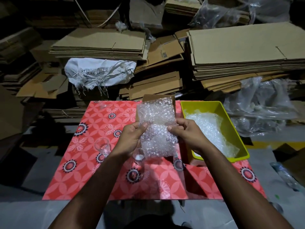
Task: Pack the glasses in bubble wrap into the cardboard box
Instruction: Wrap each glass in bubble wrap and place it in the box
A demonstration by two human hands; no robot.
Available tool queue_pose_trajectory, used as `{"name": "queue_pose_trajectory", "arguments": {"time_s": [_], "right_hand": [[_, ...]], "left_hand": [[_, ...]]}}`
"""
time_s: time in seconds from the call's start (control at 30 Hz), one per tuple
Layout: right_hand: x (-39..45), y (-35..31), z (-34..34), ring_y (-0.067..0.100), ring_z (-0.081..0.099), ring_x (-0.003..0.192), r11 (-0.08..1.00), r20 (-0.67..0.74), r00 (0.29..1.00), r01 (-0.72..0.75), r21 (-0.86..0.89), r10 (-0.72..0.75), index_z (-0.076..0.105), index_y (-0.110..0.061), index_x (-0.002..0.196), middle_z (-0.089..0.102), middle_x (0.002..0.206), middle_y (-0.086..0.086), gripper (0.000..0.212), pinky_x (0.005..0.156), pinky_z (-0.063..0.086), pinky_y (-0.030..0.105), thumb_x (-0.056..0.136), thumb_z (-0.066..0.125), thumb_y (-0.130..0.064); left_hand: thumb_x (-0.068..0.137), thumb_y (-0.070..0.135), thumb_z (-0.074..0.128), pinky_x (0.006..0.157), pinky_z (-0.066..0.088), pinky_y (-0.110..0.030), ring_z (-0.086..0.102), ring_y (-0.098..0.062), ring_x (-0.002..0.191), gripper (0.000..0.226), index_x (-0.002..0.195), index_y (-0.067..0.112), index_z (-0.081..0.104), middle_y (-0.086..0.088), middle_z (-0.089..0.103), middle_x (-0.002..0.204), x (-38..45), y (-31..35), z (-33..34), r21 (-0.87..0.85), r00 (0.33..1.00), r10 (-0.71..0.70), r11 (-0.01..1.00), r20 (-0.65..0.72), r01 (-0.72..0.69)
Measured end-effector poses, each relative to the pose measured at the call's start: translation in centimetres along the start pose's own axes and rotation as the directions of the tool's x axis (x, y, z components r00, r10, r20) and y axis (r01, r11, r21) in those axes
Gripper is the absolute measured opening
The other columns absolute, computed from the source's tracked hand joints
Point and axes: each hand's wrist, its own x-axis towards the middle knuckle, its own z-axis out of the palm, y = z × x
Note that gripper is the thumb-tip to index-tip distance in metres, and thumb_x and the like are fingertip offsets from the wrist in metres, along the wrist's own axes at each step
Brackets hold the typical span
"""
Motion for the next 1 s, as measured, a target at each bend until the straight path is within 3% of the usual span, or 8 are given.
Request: {"name": "queue_pose_trajectory", "arguments": {"time_s": [0.17,0.3,0.43,0.63,0.7,0.77,0.87,1.0], "right_hand": [[0.2,0.0,-0.4,0.002,0.042,0.049,1.0,-0.1,0.995,0.002,0.022,0.0,0.074,-0.01,0.103,0.05,0.054,-0.011,0.013,0.049,0.037,0.017,0.093,0.067,-0.004],[0.2,0.1,-0.5,0.007,0.045,0.056,0.992,0.002,1.0,-0.026,0.121,0.025,0.076,-0.022,0.105,0.051,0.068,0.0,0.026,0.048,0.042,0.019,0.095,0.063,-0.003],[0.2,-0.2,-0.3,0.017,0.066,0.073,0.973,-0.054,0.999,0.021,0.23,-0.009,0.077,-0.007,0.091,0.073,0.085,0.008,0.03,0.06,0.053,0.021,0.088,0.056,0.015],[0.4,0.0,-0.7,0.011,0.066,0.073,0.99,-0.082,0.989,0.127,0.065,-0.122,0.078,-0.018,0.066,0.074,0.078,0.001,0.054,0.069,0.047,0.024,0.088,0.048,0.021],[0.5,0.2,-0.8,0.015,0.064,0.077,0.984,-0.094,0.979,0.178,-0.012,-0.179,0.078,-0.02,0.068,0.074,0.08,0.004,0.056,0.072,0.046,0.028,0.087,0.046,0.021],[0.7,0.2,-1.1,0.021,0.065,0.082,0.97,-0.09,0.967,0.233,-0.067,-0.238,0.079,-0.021,0.07,0.074,0.083,0.007,0.055,0.076,0.047,0.031,0.084,0.045,0.02],[0.7,-0.1,-1.4,0.019,0.067,0.083,0.946,-0.088,0.95,0.283,-0.161,-0.299,0.077,-0.015,0.071,0.074,0.082,0.008,0.043,0.078,0.05,0.023,0.075,0.043,0.011],[0.8,-0.1,-1.4,0.014,0.055,0.059,0.977,-0.153,0.965,0.21,-0.031,-0.212,0.071,-0.013,0.071,0.06,0.068,0.01,0.038,0.057,0.045,0.022,0.08,0.044,0.011]], "left_hand": [[0.093,0.0,0.062,0.067,0.056,-0.018,0.07,-0.007,0.075,0.014,0.103,0.008,0.069,0.002,0.076,0.085,0.2,0.2,-1.0,0.026,0.999,0.033,0.999,0.017,-0.034],[0.091,0.0,0.066,0.064,0.051,-0.025,0.062,-0.013,0.07,0.019,0.092,0.016,0.075,0.002,0.072,0.078,0.7,0.3,-1.6,0.017,0.999,0.05,0.999,0.006,-0.05],[0.09,-0.014,0.059,0.058,0.051,-0.021,0.054,-0.01,0.058,0.028,0.085,0.008,0.075,-0.004,0.062,0.068,0.9,0.8,-1.9,0.054,0.993,0.112,0.992,0.032,-0.113],[0.09,-0.021,0.046,0.055,0.044,-0.016,0.049,-0.01,0.056,0.049,0.072,0.014,0.076,-0.001,0.065,0.068,0.7,1.9,-1.5,0.039,0.987,0.142,0.989,0.07,-0.145],[0.094,-0.014,0.043,0.068,0.054,-0.027,0.06,-0.017,0.076,0.045,0.088,0.014,0.077,-0.007,0.067,0.083,0.9,1.7,-1.5,-0.072,0.992,0.098,0.993,0.075,-0.093],[0.098,0.01,0.048,0.079,0.051,-0.047,0.05,-0.03,0.088,0.028,0.117,0.017,0.067,-0.014,0.054,0.095,1.0,1.3,-1.5,-0.182,0.993,0.02,0.983,0.114,0.001],[0.087,0.048,0.07,0.099,0.043,-0.069,0.051,-0.037,0.106,0.05,0.13,0.023,0.06,-0.016,0.053,0.119,0.8,0.7,-1.3,-0.046,0.985,-0.098,0.993,0.141,0.106],[0.086,0.014,0.076,0.081,0.057,-0.042,0.069,-0.027,0.098,0.051,0.133,0.02,0.056,-0.016,0.072,0.113,0.5,0.4,-0.7,0.111,0.99,-0.057,0.993,0.13,0.042]]}}
